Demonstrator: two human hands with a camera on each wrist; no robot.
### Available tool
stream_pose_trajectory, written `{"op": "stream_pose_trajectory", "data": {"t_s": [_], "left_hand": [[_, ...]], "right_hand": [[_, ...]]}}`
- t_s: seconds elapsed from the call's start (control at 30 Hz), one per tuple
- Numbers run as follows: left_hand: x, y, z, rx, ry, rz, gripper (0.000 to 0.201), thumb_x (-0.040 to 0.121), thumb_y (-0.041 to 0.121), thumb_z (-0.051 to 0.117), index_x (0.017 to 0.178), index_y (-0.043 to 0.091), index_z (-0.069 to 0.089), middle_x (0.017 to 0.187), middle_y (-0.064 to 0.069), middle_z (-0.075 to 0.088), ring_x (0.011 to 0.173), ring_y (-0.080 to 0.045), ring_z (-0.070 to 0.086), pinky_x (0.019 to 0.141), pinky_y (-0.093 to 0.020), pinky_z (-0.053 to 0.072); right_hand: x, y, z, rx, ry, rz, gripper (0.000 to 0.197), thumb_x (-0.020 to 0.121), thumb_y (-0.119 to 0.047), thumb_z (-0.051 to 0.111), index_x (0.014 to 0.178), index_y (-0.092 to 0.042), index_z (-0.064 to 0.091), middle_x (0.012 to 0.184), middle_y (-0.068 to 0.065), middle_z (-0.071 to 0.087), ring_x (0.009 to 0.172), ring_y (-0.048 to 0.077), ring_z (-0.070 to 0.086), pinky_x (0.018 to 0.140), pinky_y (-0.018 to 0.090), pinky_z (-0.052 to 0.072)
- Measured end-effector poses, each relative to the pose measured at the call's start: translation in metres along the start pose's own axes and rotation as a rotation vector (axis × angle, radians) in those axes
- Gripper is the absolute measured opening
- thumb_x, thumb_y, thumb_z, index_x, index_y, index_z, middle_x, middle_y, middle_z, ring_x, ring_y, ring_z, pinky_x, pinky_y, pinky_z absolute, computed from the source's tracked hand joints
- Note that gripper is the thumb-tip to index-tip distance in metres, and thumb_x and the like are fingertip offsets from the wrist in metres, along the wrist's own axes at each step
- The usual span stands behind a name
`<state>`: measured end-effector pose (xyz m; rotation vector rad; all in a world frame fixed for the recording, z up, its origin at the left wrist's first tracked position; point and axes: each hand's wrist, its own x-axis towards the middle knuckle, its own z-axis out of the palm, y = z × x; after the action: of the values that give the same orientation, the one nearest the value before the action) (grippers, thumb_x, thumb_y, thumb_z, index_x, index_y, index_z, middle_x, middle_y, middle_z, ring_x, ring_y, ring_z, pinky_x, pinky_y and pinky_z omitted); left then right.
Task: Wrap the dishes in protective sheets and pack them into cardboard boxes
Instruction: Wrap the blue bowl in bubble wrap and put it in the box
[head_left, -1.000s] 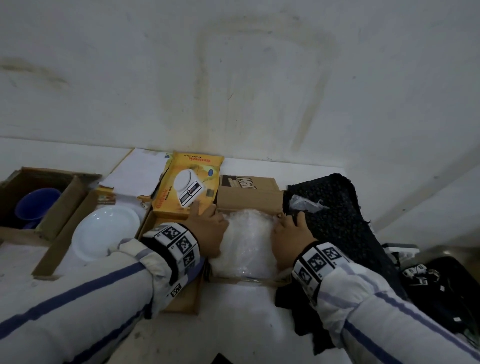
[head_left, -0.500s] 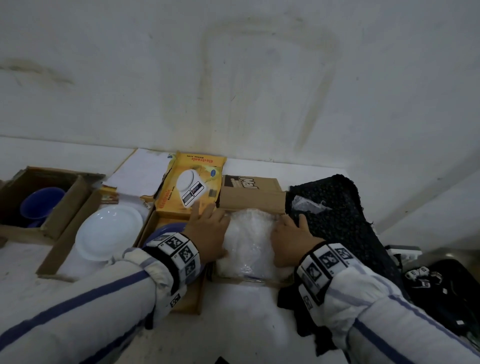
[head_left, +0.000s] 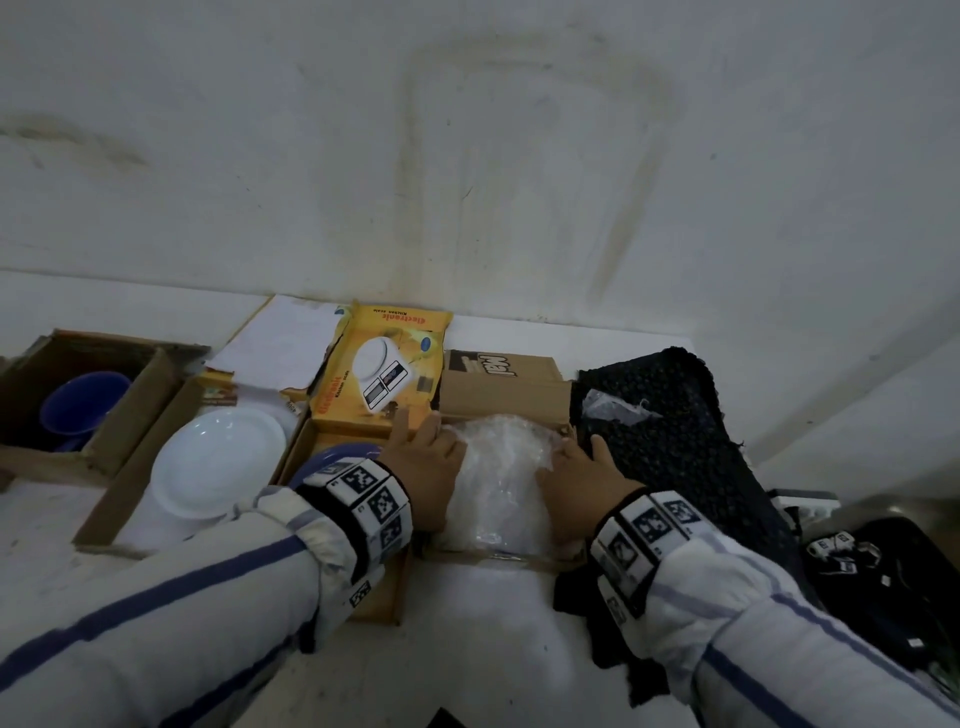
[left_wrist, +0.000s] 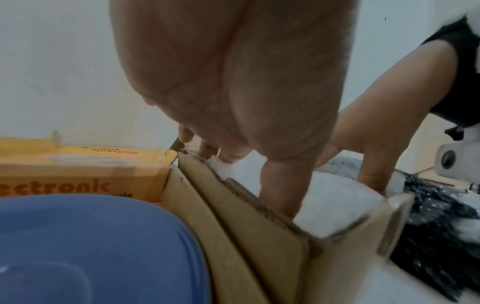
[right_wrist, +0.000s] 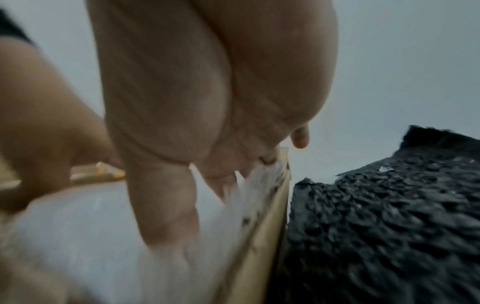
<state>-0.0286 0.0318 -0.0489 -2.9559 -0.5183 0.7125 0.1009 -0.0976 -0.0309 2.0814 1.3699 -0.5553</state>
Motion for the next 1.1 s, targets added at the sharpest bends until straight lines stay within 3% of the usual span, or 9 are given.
{"op": "stream_pose_trajectory", "data": {"t_s": [0.1,0.2,0.3,0.43,0.7,0.8,0.87,0.97,1.1], "left_hand": [[0.000,-0.003,-0.010,-0.195,-0.062,0.027,0.089,0.085,0.048,0.054,0.151,0.011,0.005,0.159,-0.006,0.005,0.147,-0.027,-0.006,0.114,-0.057,-0.008],[0.006,0.005,-0.011,-0.290,-0.080,0.092,0.100,0.084,0.050,0.058,0.151,0.014,-0.008,0.160,-0.005,-0.004,0.148,-0.022,-0.006,0.116,-0.049,-0.010],[0.015,0.011,-0.001,-0.184,-0.093,0.081,0.110,0.079,0.057,0.062,0.151,0.013,-0.009,0.160,-0.009,-0.004,0.148,-0.025,-0.004,0.117,-0.046,-0.009],[0.022,0.011,0.008,-0.123,0.024,0.097,0.104,0.077,0.056,0.065,0.152,0.014,0.005,0.158,-0.012,0.010,0.146,-0.028,0.008,0.118,-0.043,0.000],[0.026,0.012,0.019,-0.044,0.008,0.095,0.103,0.081,0.060,0.058,0.152,0.014,-0.001,0.159,-0.014,0.001,0.146,-0.033,0.003,0.117,-0.047,-0.003],[0.022,0.008,0.017,-0.099,0.013,0.109,0.100,0.081,0.059,0.059,0.152,0.018,0.002,0.160,-0.010,-0.001,0.147,-0.029,-0.001,0.117,-0.046,-0.006],[0.018,0.004,0.012,-0.150,-0.020,0.126,0.100,0.081,0.061,0.057,0.152,0.021,-0.001,0.160,-0.008,-0.007,0.147,-0.028,-0.009,0.117,-0.046,-0.009],[0.012,-0.006,0.003,-0.221,-0.035,0.137,0.094,0.085,0.053,0.056,0.152,0.019,-0.001,0.160,-0.005,-0.011,0.146,-0.026,-0.016,0.116,-0.045,-0.012],[0.007,-0.014,-0.003,-0.155,-0.106,0.079,0.095,0.083,0.050,0.057,0.151,0.013,0.002,0.160,-0.007,-0.006,0.146,-0.026,-0.014,0.117,-0.048,-0.011]], "right_hand": [[0.013,0.004,-0.012,0.225,0.130,-0.062,0.049,0.082,-0.022,0.059,0.127,-0.010,0.044,0.134,0.013,0.043,0.131,0.031,0.034,0.112,0.047,0.025],[0.030,-0.008,-0.011,0.363,0.068,-0.085,0.094,0.075,-0.033,0.072,0.148,-0.019,0.014,0.155,0.011,0.017,0.140,0.031,0.025,0.114,0.045,0.027],[0.043,-0.016,-0.004,0.365,-0.001,-0.031,0.112,0.069,-0.031,0.078,0.150,-0.029,0.001,0.158,0.008,-0.005,0.145,0.032,0.016,0.116,0.050,0.023],[0.050,-0.023,-0.002,0.325,0.008,-0.029,0.116,0.058,-0.034,0.081,0.148,-0.027,0.007,0.154,0.007,0.010,0.135,0.036,0.030,0.102,0.051,0.043],[0.044,-0.028,0.001,0.334,0.008,0.025,0.103,0.072,-0.026,0.075,0.148,-0.023,0.007,0.150,0.008,0.008,0.137,0.042,0.022,0.104,0.053,0.040],[0.035,-0.013,-0.015,0.327,-0.014,-0.097,0.094,0.076,-0.030,0.074,0.148,-0.016,0.015,0.150,0.012,0.026,0.135,0.033,0.032,0.108,0.040,0.037],[0.026,0.004,-0.027,0.404,0.013,-0.098,0.081,0.082,-0.021,0.069,0.148,-0.013,0.023,0.152,0.009,0.029,0.136,0.027,0.034,0.108,0.032,0.035],[0.019,0.022,-0.029,0.276,0.034,-0.045,0.069,0.084,-0.015,0.061,0.146,-0.018,0.029,0.150,0.009,0.028,0.134,0.031,0.031,0.110,0.043,0.030],[0.009,0.020,-0.011,0.016,0.003,0.013,0.070,0.072,-0.037,0.073,0.130,-0.012,0.043,0.137,0.010,0.040,0.128,0.033,0.029,0.105,0.053,0.024]]}}
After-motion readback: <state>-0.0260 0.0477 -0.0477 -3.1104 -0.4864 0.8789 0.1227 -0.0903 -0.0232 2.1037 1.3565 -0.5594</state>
